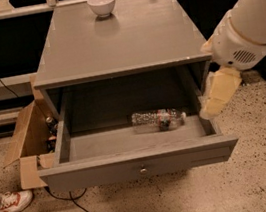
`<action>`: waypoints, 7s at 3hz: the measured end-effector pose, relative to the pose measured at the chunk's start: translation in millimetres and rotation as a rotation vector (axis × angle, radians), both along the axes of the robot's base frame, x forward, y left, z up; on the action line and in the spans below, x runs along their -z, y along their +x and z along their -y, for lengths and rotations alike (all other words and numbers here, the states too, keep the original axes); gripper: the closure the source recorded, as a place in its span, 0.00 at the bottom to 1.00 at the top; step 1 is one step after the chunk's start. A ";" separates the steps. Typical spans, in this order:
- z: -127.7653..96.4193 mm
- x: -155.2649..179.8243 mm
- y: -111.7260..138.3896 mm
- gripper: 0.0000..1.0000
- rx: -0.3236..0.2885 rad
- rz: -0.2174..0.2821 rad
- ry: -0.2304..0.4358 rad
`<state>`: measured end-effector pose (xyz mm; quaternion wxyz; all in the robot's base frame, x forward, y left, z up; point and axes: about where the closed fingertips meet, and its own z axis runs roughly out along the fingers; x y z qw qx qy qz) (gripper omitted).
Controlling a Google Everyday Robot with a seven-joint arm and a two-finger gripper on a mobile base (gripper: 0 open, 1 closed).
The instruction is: Pick water bottle from top drawer and place on counter
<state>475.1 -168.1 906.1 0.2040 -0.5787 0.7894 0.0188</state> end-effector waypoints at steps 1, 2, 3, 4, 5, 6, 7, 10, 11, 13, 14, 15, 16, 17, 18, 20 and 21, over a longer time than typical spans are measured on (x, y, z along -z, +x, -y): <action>-24.1 39.6 21.3 0.00 0.024 -0.005 0.079; -50.9 77.6 43.6 0.00 0.027 -0.022 0.162; -50.9 77.6 43.6 0.00 0.027 -0.022 0.162; -57.3 97.3 53.7 0.00 0.020 -0.013 0.139; -66.0 124.3 74.3 0.00 -0.001 0.013 0.149; -78.1 158.9 103.1 0.00 -0.024 0.029 0.178; -84.0 181.6 120.4 0.00 -0.030 0.020 0.203; -91.6 249.6 151.4 0.00 -0.027 -0.034 0.222; -93.1 265.4 156.8 0.00 -0.020 -0.052 0.214; -96.8 288.9 161.3 0.36 0.023 -0.045 0.215; -106.0 290.5 155.9 0.59 0.025 -0.026 0.237; -112.6 254.8 141.4 0.82 0.000 0.050 0.297; -82.0 170.6 111.0 1.00 -0.061 0.204 0.386; -44.6 121.5 95.8 1.00 -0.080 0.285 0.430; -17.5 82.3 87.7 1.00 -0.113 0.347 0.407; -27.2 55.2 107.6 1.00 -0.125 0.376 0.378; -35.4 17.1 139.1 1.00 -0.125 0.425 0.319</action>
Offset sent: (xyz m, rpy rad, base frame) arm 0.0640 0.0753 -0.1149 0.2465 0.0496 -0.0316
